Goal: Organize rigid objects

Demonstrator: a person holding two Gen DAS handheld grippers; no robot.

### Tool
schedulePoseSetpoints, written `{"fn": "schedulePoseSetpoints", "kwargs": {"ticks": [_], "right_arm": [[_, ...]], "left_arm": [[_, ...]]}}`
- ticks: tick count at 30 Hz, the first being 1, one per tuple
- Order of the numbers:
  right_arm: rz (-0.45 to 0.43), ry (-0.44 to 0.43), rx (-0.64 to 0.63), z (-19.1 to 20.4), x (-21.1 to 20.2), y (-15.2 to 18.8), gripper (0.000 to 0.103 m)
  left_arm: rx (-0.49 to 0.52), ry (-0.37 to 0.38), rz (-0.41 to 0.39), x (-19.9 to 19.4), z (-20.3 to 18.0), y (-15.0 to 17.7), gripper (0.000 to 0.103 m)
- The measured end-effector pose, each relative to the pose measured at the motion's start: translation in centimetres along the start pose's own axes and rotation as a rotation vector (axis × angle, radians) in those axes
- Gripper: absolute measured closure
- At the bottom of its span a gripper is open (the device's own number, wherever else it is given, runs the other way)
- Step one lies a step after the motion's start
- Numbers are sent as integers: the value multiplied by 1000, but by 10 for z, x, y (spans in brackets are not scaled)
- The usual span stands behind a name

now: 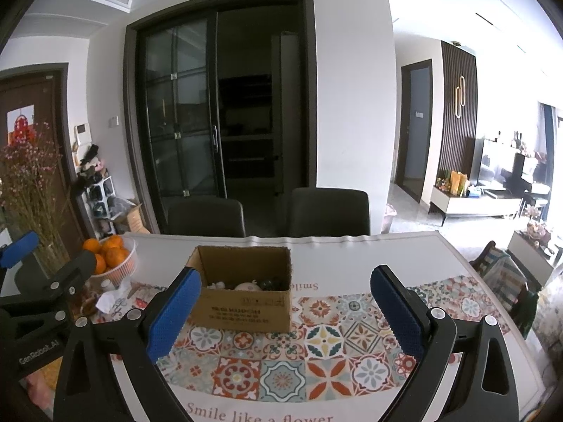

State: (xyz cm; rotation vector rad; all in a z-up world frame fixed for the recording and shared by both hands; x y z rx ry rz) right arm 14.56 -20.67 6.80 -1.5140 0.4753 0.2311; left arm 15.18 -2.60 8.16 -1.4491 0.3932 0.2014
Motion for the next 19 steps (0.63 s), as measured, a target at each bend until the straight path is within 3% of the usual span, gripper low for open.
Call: {"fn": "schedulePoseSetpoints", "kwargs": {"ticks": [19], "right_arm": [[1, 0, 2, 1, 1, -1, 5]], "left_arm": [[-9, 11, 8, 5, -2, -2, 0]]}}
Point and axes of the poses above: each gripper's, at about its wrist camera, not at the fingertips, and x roughly the way its jaws point, z to its left, y to its underside, the point moved 3 cm from there along x, roughly the way its jaws point, and after that the axes turned 4 degrees about y, right-handed, at the moved point
